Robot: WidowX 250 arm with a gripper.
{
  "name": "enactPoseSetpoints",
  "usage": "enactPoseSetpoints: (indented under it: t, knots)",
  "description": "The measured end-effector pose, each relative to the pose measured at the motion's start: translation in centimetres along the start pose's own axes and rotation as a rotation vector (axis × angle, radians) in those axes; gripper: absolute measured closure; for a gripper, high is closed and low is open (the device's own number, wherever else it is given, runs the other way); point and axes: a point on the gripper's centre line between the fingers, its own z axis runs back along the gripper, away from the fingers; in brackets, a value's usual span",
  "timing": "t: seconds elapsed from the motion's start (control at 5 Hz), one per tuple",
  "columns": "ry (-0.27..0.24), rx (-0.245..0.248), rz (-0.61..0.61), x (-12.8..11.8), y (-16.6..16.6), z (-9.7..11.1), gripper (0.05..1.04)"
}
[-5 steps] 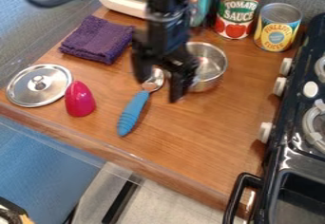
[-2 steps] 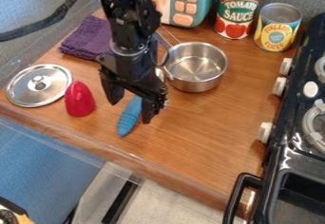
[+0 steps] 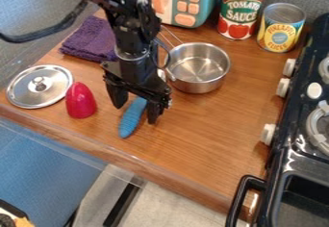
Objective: Take the blue spoon and put it above the purple towel
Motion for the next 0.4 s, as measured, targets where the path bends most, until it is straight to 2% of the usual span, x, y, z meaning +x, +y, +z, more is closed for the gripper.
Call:
enactPoseSetpoints:
  t: [0.4]
  knots:
    - [0.007, -0.007, -0.007, 0.09, -0.01, -0.10, 0.668]
